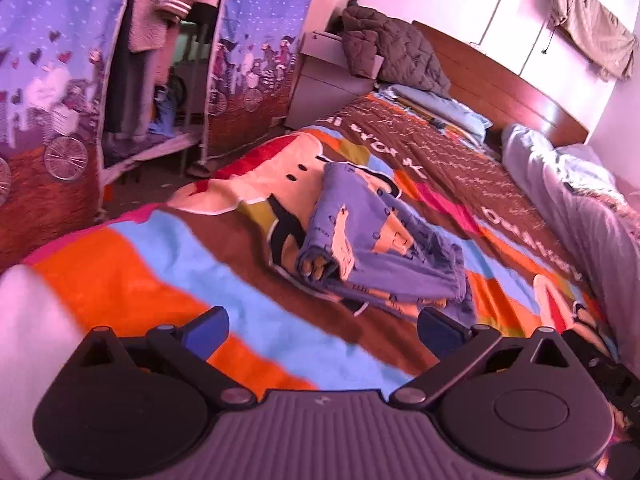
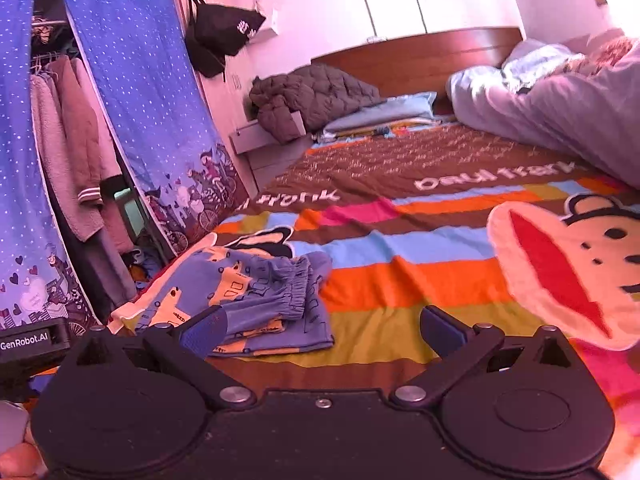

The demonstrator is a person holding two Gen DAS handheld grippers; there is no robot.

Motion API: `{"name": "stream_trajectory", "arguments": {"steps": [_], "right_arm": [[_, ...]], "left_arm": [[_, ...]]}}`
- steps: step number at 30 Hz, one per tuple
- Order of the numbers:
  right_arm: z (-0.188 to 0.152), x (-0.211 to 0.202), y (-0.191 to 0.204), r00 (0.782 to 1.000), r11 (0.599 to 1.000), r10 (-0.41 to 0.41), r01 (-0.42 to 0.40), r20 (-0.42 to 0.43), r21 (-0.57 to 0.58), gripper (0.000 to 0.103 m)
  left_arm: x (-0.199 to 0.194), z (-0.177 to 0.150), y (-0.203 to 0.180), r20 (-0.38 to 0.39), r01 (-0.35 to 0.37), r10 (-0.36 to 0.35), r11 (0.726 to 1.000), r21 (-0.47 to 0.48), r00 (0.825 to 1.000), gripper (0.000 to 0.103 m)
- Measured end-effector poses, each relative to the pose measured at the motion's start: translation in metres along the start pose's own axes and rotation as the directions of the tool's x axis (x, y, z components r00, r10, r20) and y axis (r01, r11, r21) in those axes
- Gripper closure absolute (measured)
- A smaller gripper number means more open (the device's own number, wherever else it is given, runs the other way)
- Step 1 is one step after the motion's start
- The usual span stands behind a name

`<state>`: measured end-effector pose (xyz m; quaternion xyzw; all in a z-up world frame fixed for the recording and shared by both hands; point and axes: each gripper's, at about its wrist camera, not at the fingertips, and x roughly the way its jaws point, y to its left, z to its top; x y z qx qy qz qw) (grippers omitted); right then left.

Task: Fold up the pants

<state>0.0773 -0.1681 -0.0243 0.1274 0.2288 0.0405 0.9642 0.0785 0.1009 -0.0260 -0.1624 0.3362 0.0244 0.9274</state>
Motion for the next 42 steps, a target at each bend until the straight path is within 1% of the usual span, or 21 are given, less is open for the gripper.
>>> {"name": "stream_trajectory", "arguments": {"steps": [3, 5, 7, 9, 13, 15, 18, 23, 42], "right_arm": [[0.001, -0.020, -0.003, 0.999, 0.999, 0.030, -0.029, 0.036, -0.026, 0.001], [0.000, -0.032, -0.004, 0.998, 0.998, 0.044, -0.042, 0.049, -0.052, 0.001], [-0.004, -0.042, -0.003, 0.996, 0.996, 0.051, -0.046, 0.066, -0.073, 0.001], [-0.008, -0.051, -0.003, 0.995, 0.994, 0.062, -0.055, 0.079, -0.090, 0.001], [-0.012, -0.064, -0.001, 0.993, 0.992, 0.071, -0.061, 0.089, -0.109, 0.001], [-0.012, -0.069, 0.000, 0.992, 0.991, 0.078, -0.067, 0.101, -0.114, 0.001], [-0.014, -0.076, 0.000, 0.990, 0.991, 0.081, -0.068, 0.119, -0.113, 0.001], [-0.016, -0.079, 0.000, 0.990, 0.991, 0.077, -0.064, 0.117, -0.116, 0.001], [-0.021, -0.076, 0.003, 0.993, 0.990, 0.070, -0.057, 0.097, -0.129, 0.001]], "left_arm": [[-0.022, -0.009, -0.009, 0.042, -0.045, 0.043, 0.997, 0.058, 0.998, 0.000], [-0.038, -0.017, -0.016, 0.092, -0.076, 0.065, 0.991, 0.114, 0.994, 0.000], [-0.052, -0.024, -0.024, 0.156, -0.105, 0.078, 0.980, 0.171, 0.985, 0.000], [-0.064, -0.029, -0.034, 0.208, -0.139, 0.091, 0.964, 0.228, 0.974, 0.000], [-0.077, -0.039, -0.050, 0.257, -0.208, 0.128, 0.927, 0.313, 0.958, 0.000], [-0.081, -0.042, -0.052, 0.263, -0.217, 0.134, 0.923, 0.318, 0.955, 0.000], [-0.087, -0.045, -0.050, 0.273, -0.208, 0.125, 0.931, 0.301, 0.954, 0.000], [-0.091, -0.045, -0.044, 0.288, -0.198, 0.114, 0.938, 0.284, 0.951, 0.000], [-0.086, -0.050, -0.035, 0.243, -0.176, 0.113, 0.951, 0.254, 0.963, 0.000]]}}
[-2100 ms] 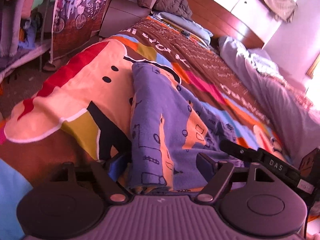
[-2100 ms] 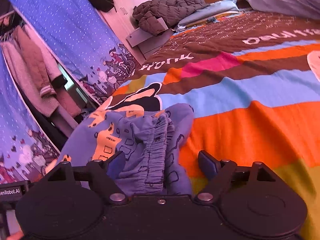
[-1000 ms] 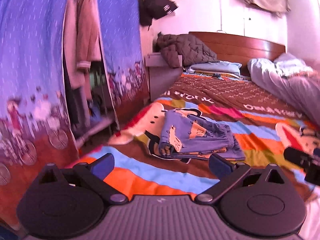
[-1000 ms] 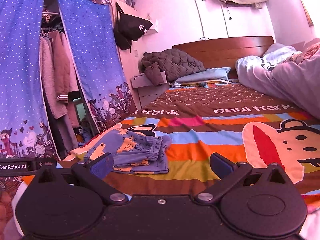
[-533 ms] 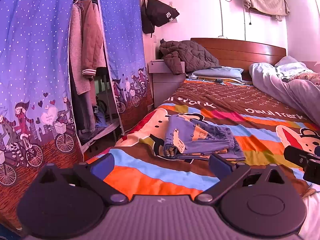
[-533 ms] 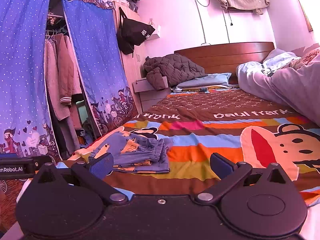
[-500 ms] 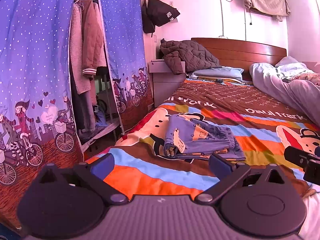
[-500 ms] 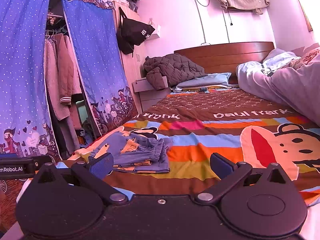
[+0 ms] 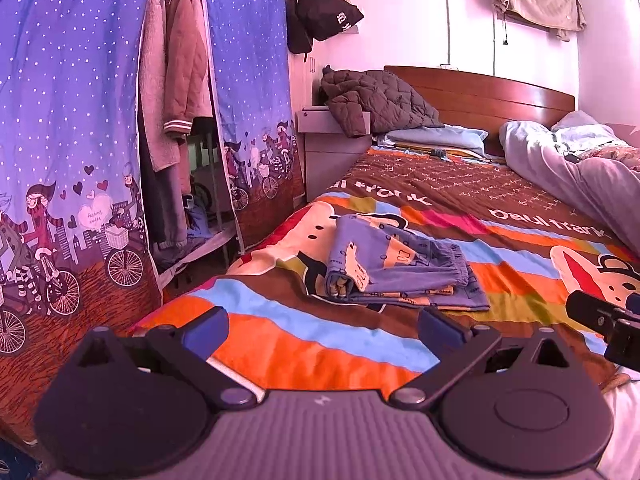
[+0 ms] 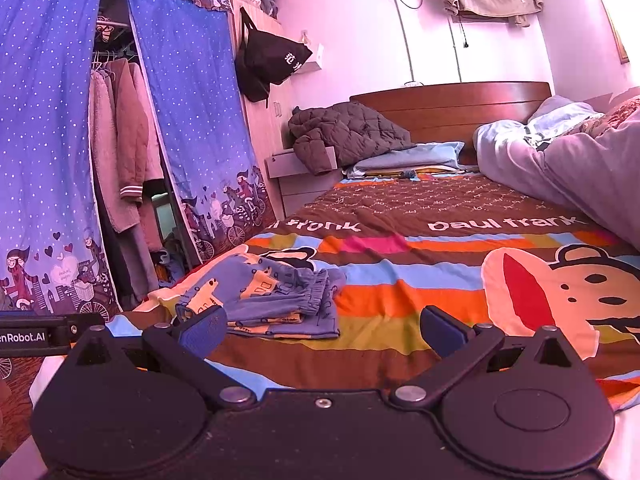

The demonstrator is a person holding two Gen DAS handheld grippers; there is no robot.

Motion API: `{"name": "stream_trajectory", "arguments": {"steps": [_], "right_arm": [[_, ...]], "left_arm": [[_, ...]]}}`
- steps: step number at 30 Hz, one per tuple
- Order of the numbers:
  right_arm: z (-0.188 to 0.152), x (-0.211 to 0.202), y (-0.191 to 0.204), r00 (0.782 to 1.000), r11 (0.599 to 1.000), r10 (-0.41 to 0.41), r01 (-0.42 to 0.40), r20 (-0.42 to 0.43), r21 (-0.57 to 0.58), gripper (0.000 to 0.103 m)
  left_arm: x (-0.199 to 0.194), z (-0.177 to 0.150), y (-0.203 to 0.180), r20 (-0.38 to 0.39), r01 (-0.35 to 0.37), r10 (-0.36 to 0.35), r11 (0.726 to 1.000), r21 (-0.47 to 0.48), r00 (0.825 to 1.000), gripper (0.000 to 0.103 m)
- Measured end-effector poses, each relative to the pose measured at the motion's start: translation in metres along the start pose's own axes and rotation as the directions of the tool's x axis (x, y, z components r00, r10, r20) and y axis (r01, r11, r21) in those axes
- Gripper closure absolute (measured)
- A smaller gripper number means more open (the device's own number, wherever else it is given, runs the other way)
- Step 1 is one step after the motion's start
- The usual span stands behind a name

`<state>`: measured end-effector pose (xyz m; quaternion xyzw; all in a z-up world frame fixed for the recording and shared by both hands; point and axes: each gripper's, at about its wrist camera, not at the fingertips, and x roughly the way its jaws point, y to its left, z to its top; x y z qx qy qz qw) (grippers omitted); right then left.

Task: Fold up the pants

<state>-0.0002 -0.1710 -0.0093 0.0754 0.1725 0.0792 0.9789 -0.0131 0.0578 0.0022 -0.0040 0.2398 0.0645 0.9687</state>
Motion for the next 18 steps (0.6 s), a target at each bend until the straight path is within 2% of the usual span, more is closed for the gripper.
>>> {"name": "stream_trajectory", "arguments": {"steps": [8, 13, 18], "right_arm": [[-0.0011, 0.0007, -0.0026, 1.000, 1.000, -0.007, 0.007, -0.005, 0.007, 0.001], [-0.0017, 0.0014, -0.0035, 1.000, 1.000, -0.009, 0.009, -0.006, 0.009, 0.001], [-0.0017, 0.0012, -0.0036, 1.000, 1.000, -0.008, 0.008, -0.006, 0.009, 0.001]], "left_arm": [[-0.0003, -0.0015, 0.0019, -0.010, -0.002, 0.001, 1.000, -0.013, 1.000, 0.000], [0.0031, -0.0014, 0.0033, -0.049, 0.015, -0.016, 1.000, -0.025, 0.999, 0.000], [0.0034, -0.0041, 0.0023, -0.046, 0.014, -0.015, 1.000, -0.021, 0.999, 0.000]]}}
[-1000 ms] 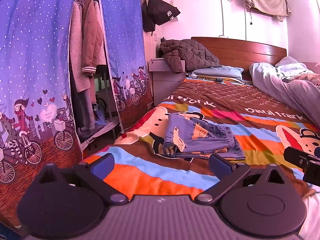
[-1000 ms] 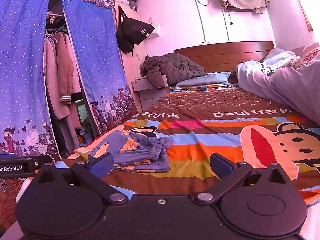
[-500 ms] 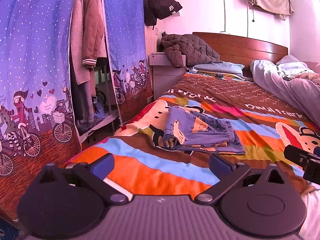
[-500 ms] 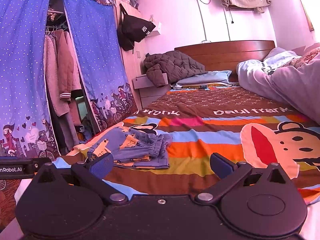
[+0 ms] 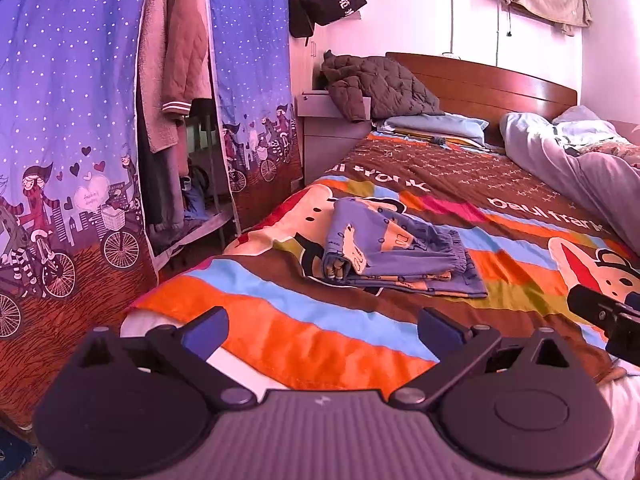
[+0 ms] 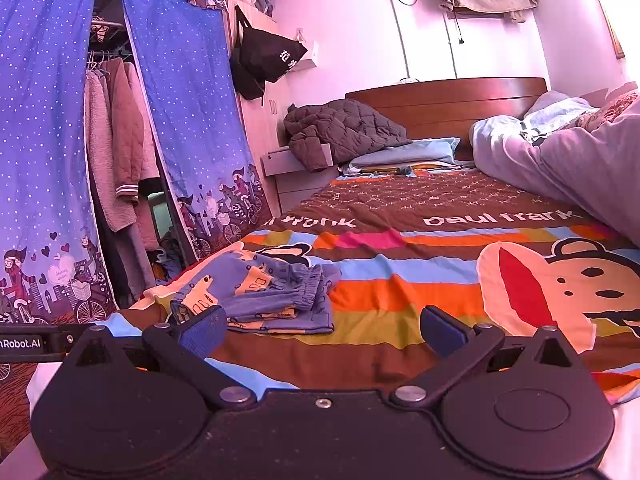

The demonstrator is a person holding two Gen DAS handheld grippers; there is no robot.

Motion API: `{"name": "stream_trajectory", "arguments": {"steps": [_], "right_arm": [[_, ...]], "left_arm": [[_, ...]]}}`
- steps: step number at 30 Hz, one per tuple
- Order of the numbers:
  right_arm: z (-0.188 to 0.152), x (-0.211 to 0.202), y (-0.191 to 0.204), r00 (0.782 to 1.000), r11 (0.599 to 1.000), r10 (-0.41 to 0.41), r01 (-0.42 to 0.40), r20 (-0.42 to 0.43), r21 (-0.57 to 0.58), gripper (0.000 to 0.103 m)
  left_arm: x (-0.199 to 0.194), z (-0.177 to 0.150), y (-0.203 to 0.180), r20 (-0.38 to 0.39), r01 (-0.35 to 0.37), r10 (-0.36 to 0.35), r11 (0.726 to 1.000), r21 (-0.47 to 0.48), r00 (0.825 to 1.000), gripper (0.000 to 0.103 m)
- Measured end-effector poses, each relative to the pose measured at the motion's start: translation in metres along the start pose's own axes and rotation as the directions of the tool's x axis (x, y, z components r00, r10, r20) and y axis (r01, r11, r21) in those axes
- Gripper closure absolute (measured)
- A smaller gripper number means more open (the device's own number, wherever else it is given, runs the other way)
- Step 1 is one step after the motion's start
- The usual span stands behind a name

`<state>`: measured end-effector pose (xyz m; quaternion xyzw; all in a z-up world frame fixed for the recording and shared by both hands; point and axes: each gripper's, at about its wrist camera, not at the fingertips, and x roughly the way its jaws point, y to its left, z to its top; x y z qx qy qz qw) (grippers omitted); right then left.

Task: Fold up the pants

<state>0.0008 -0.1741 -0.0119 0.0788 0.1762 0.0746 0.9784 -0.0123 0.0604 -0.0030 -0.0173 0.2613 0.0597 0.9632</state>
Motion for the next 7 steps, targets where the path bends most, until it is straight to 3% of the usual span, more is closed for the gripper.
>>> {"name": "stream_trajectory", "arguments": {"steps": [7], "right_arm": [[-0.0024, 0.0014, -0.0015, 1.000, 1.000, -0.001, 0.001, -0.007, 0.004, 0.001]], "left_arm": [[-0.0005, -0.0009, -0.0014, 0.001, 0.007, -0.007, 1.000, 0.001, 1.000, 0.000]]}}
